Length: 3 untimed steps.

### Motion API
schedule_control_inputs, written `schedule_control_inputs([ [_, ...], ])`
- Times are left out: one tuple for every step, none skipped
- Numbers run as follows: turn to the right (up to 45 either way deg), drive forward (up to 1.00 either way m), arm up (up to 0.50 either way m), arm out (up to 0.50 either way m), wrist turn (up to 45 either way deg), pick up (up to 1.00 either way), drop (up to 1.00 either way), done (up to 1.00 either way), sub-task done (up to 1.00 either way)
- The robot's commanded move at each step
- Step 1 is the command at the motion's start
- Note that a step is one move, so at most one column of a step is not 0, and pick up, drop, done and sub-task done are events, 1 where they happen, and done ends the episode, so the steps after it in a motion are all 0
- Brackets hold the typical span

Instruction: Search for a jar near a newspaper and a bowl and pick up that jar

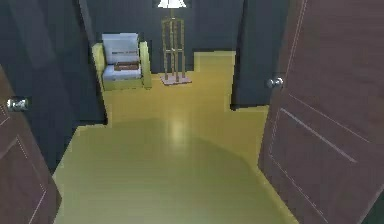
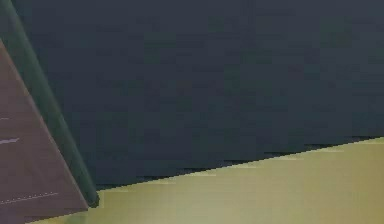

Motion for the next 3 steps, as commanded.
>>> schedule_control_inputs([
  [0.0, 1.0, 0.0, 0.0, 0.0, 0.0, 0.0, 0.0, 0.0],
  [-3.0, 0.0, 0.0, 0.0, 0.0, 0.0, 0.0, 0.0, 0.0],
  [0.0, 0.8, 0.0, 0.0, 0.0, 0.0, 0.0, 0.0, 0.0],
])
